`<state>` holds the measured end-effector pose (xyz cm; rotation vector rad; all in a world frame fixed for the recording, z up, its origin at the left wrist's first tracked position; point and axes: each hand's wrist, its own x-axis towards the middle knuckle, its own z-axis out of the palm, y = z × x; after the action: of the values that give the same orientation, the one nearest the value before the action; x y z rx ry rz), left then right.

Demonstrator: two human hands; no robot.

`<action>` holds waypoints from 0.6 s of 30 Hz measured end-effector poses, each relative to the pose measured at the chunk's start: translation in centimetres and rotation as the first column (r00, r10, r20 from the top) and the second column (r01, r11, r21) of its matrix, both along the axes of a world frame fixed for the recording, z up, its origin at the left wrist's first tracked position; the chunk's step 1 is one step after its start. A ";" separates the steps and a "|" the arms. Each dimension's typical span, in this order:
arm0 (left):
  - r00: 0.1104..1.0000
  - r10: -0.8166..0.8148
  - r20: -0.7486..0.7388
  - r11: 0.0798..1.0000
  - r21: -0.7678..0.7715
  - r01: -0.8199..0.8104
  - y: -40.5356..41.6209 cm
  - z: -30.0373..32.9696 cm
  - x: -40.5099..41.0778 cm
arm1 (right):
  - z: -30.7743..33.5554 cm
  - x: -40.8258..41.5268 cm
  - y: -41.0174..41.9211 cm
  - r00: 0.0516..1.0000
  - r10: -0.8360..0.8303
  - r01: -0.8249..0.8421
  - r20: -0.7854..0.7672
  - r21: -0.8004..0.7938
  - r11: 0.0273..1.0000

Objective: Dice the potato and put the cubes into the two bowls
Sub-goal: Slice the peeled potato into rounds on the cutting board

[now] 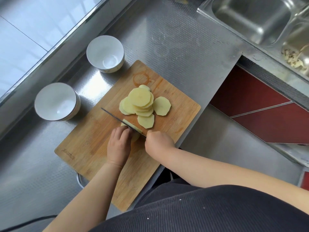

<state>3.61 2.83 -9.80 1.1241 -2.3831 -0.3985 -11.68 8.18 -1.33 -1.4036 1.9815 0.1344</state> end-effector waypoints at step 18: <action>0.996 0.007 -0.087 0.987 -0.161 -0.021 2.3 3.5 -0.2 | 1.0 -2.8 1.2 0.997 0.034 -0.056 -0.065 -0.373 0.926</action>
<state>3.44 5.13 -6.33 1.0280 -2.2856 -0.2385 -14.46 9.38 -0.30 -1.7009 2.0997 -0.1989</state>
